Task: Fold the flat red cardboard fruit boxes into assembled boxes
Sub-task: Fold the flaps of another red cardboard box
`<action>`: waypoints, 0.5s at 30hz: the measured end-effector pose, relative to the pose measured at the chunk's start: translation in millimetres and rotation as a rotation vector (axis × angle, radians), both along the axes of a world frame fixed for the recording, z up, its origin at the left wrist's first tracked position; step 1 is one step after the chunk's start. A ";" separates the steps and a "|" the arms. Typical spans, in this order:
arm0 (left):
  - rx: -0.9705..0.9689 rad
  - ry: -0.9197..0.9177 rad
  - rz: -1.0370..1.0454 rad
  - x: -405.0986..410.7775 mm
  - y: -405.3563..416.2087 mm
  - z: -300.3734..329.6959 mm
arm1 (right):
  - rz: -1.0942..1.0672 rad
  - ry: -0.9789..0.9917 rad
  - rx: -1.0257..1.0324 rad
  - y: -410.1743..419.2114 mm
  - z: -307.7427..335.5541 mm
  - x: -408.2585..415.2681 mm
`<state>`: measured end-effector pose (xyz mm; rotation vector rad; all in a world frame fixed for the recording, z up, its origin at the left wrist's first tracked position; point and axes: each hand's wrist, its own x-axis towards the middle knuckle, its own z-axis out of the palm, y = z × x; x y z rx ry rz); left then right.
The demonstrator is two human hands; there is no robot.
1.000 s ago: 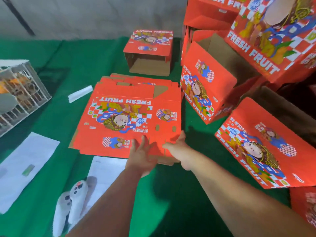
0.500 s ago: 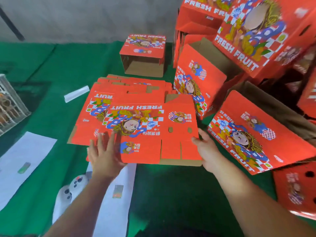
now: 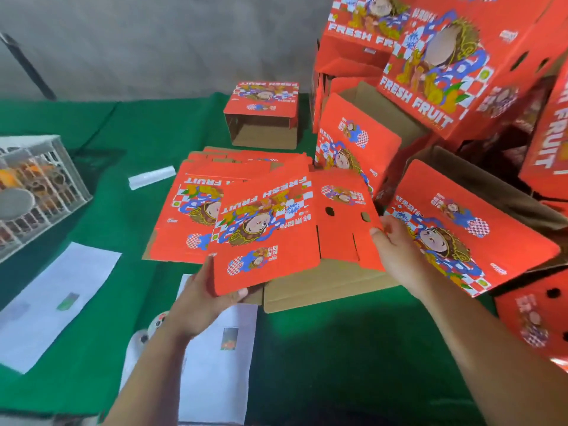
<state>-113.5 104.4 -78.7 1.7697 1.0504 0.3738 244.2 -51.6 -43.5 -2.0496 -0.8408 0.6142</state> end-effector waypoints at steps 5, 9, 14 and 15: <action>0.071 -0.172 0.079 46.3 -22.4 27.4 | 0.129 0.098 0.000 10.8 25.5 -13.6; 0.162 -0.274 0.177 62.1 -18.5 37.8 | -0.075 0.317 0.163 19.9 44.5 -14.1; 0.095 -0.565 0.558 59.8 -12.0 42.7 | -0.202 0.449 0.043 -7.3 48.0 -14.1; 0.095 -0.571 0.533 60.3 -11.4 43.4 | -0.233 0.451 -0.002 -15.5 43.5 -12.9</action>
